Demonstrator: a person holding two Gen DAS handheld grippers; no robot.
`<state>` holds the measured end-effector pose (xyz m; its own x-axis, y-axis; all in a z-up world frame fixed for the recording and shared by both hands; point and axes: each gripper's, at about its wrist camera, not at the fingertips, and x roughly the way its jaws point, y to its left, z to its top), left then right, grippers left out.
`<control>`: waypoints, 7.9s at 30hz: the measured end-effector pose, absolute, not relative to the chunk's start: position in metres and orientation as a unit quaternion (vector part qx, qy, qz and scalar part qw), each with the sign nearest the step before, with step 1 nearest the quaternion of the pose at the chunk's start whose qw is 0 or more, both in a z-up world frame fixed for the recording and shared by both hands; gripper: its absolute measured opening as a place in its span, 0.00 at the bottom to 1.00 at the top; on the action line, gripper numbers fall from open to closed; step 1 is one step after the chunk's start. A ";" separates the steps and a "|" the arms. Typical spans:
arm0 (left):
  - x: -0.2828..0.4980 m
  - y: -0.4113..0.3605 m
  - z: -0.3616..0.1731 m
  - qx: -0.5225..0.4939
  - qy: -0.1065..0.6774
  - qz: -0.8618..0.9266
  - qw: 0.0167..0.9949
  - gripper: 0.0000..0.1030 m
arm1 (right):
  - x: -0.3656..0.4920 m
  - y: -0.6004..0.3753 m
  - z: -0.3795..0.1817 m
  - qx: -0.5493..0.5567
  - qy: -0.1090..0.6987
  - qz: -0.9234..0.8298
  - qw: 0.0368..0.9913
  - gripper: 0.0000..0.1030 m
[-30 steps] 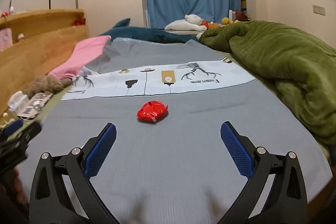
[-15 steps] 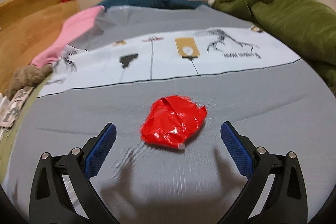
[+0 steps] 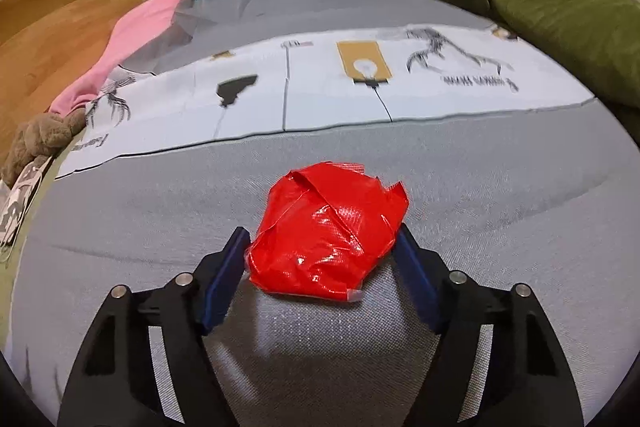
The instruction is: Collect trash
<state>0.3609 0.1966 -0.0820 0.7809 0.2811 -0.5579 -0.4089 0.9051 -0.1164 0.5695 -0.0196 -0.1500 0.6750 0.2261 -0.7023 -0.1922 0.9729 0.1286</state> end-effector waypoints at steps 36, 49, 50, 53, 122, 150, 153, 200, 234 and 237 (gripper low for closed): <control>0.401 0.119 -0.149 -0.064 0.386 0.010 0.920 0.30 | 0.475 -0.106 -0.103 0.036 0.334 0.125 0.934 0.69; 0.383 0.111 -0.122 -0.049 0.352 0.004 0.935 0.05 | 0.444 -0.110 -0.076 0.039 0.315 0.137 0.938 0.69; 0.381 0.111 -0.118 -0.051 0.349 0.005 0.936 0.05 | 0.439 -0.111 -0.071 0.038 0.311 0.137 0.940 0.69; 0.370 0.111 -0.102 -0.059 0.338 0.001 0.939 0.05 | 0.425 -0.114 -0.056 0.038 0.300 0.140 0.943 0.69; 0.156 -0.168 -0.156 0.051 0.392 -0.263 0.880 0.05 | 0.097 -0.326 -0.159 0.091 0.392 -0.008 0.915 0.69; 0.168 -0.152 -0.146 0.094 0.400 -0.162 0.897 0.86 | 0.110 -0.317 -0.162 0.095 0.415 -0.012 0.905 0.88; 0.161 -0.129 -0.105 0.086 0.357 -0.130 0.921 0.90 | 0.098 -0.308 -0.120 0.096 0.350 -0.018 0.932 0.96; 0.011 -0.010 -0.010 0.031 0.279 -0.036 0.959 0.93 | -0.026 -0.209 -0.035 0.070 0.307 0.048 0.948 0.95; 0.005 -0.019 -0.006 0.042 0.261 -0.026 0.964 0.93 | -0.027 -0.215 -0.037 0.072 0.312 0.045 0.946 0.95; 0.005 -0.019 -0.007 0.039 0.263 -0.031 0.963 0.93 | -0.026 -0.215 -0.037 0.072 0.312 0.045 0.946 0.95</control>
<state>0.0054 -0.0195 -0.0066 0.8593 -0.0385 -0.5100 0.0797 0.9951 0.0593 -0.0265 -0.2147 -0.0369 0.8015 0.1299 -0.5837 -0.0396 0.9855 0.1650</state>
